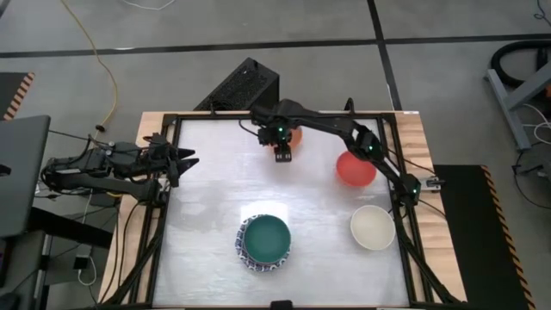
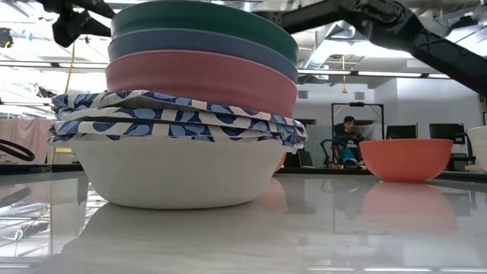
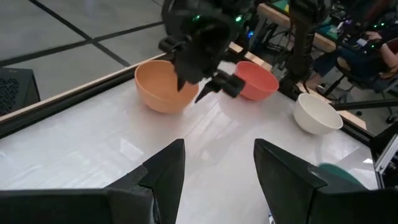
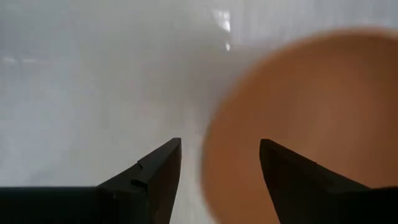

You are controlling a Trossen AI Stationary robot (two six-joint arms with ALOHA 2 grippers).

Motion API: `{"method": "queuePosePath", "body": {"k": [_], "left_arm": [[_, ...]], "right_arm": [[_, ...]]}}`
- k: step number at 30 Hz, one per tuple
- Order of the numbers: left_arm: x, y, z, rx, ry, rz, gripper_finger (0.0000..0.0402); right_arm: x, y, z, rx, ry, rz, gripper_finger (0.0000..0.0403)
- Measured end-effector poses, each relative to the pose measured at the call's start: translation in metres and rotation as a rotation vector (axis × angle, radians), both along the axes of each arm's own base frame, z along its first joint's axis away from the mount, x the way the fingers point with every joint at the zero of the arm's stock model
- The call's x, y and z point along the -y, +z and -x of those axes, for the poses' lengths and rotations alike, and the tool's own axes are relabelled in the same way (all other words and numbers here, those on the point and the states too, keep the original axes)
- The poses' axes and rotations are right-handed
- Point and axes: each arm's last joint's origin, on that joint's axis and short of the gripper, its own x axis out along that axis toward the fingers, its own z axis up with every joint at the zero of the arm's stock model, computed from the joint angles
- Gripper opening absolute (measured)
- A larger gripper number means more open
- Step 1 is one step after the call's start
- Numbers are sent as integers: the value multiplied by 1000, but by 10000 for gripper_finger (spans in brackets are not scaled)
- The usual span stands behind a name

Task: Nest bowls inside each other
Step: Stack the yellow bowl into the green bowl

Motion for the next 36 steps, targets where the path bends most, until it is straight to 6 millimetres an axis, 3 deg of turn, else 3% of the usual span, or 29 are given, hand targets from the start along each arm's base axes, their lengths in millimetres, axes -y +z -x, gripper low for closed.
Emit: {"method": "queuePosePath", "body": {"k": [5,10,14,19,25,29,36], "left_arm": [[0,0,0,-3,8,-2,180],[-1,-2,1,-20,19,-6,180],[-1,-2,1,-20,20,-6,180],[-1,-2,1,-17,23,-1,180],[-1,-2,1,-14,25,5,180],[-1,-2,1,-14,26,6,180],[-1,-2,1,-14,26,6,180]], "right_arm": [[12,-24,-2,-71,-25,13,240],[17,-35,-2,-95,-41,4,221],[18,-34,-2,-94,-61,24,156],[22,-34,-1,-93,-152,28,32],[22,-32,-1,-87,-159,36,11],[19,-21,2,-71,-155,35,7],[15,21,14,24,-165,68,7]]}}
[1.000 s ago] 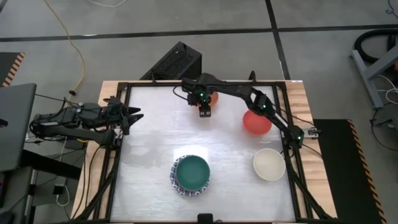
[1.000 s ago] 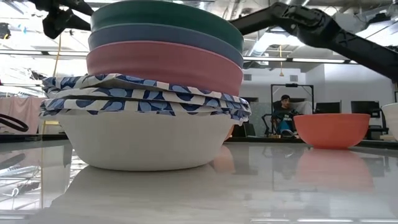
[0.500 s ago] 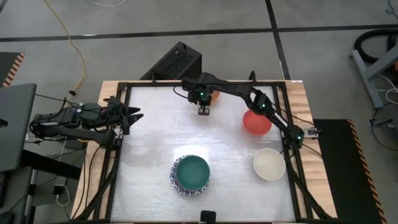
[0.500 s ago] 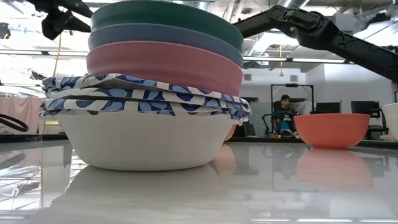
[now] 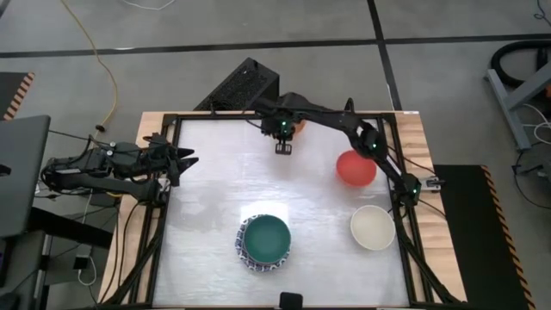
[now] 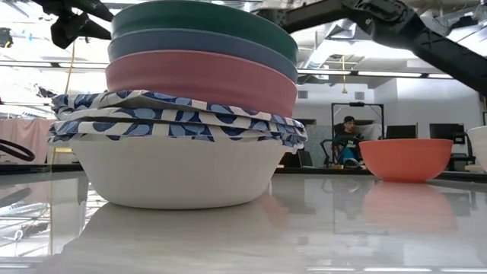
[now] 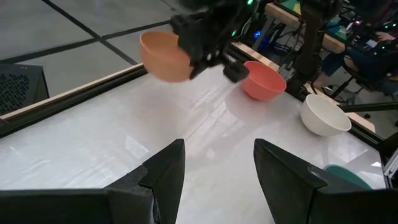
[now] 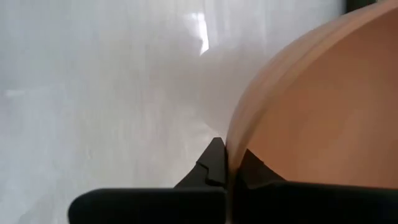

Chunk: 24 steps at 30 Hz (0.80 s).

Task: Nest bowls inside each other
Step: Stack the yellow bowl into the green bowl

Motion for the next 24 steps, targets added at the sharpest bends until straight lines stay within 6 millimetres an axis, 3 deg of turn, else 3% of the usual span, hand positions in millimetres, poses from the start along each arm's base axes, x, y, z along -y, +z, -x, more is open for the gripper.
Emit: {"method": "queuePosePath", "body": {"k": [6,11,24], "left_arm": [[0,0,0,-6,-4,-12,180],[0,0,0,-5,-4,-12,180],[-1,0,0,-5,16,-17,180]], "right_arm": [[-9,34,10,83,-16,26,7],[-33,56,11,145,34,46,7],[-110,65,-6,152,313,68,7]]}}
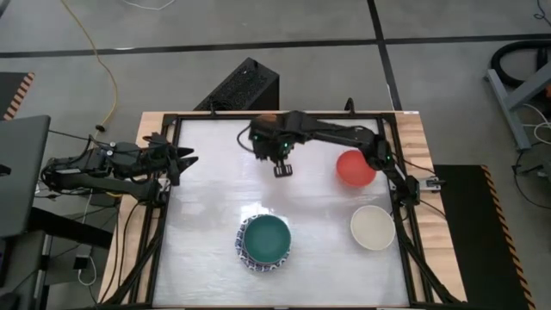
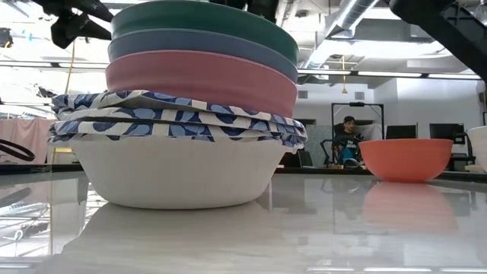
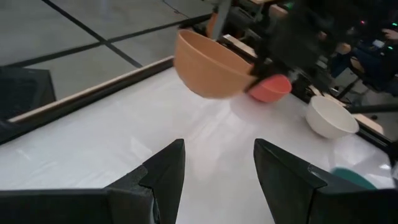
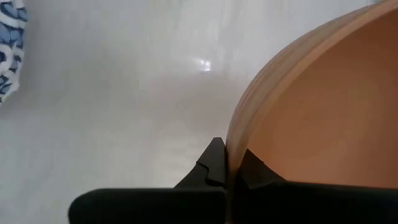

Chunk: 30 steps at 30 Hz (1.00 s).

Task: Nest bowls inside each other
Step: Stack the yellow bowl into the green bowl

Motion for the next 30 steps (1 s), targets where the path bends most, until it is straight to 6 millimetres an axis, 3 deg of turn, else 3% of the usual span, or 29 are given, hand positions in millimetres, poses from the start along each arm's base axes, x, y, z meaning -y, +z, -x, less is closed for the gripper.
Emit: {"method": "queuePosePath", "body": {"k": [14,30], "left_arm": [[-1,0,1,0,42,-14,180],[-1,0,1,0,42,-13,180]], "right_arm": [[-84,4,-5,-41,402,121,7],[-160,14,11,-31,618,144,7]]}}
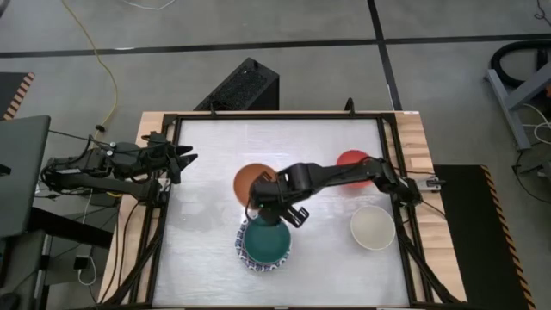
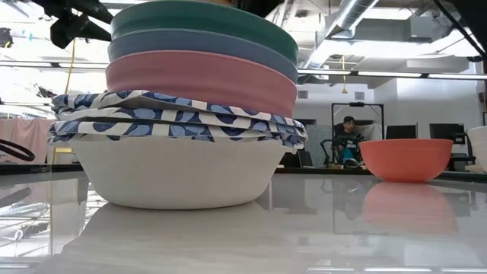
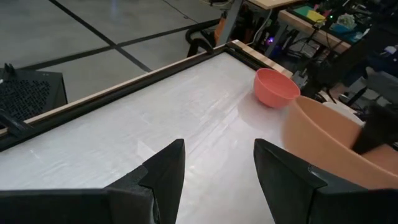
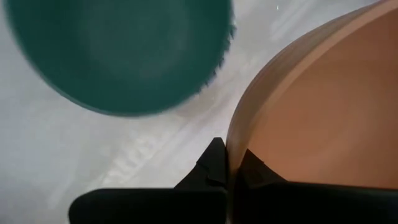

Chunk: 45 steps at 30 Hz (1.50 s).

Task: Nest bowls inside each other
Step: Stack the yellow bowl into the green bowl

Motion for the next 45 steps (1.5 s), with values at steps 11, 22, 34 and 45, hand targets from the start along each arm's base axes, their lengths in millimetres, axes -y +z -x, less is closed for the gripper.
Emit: {"method": "queuePosePath", "body": {"k": [11,22,34,45], "left_arm": [[0,0,0,0,9,-3,180],[-1,0,1,-1,39,-15,180],[-1,0,0,0,39,-14,180],[-1,0,0,0,43,-14,180]], "right_arm": [[-34,0,8,-9,59,-91,7],[-47,0,11,-50,100,-246,7],[-53,-1,14,-79,123,-296,7],[-66,-25,15,-167,129,-274,7]]}}
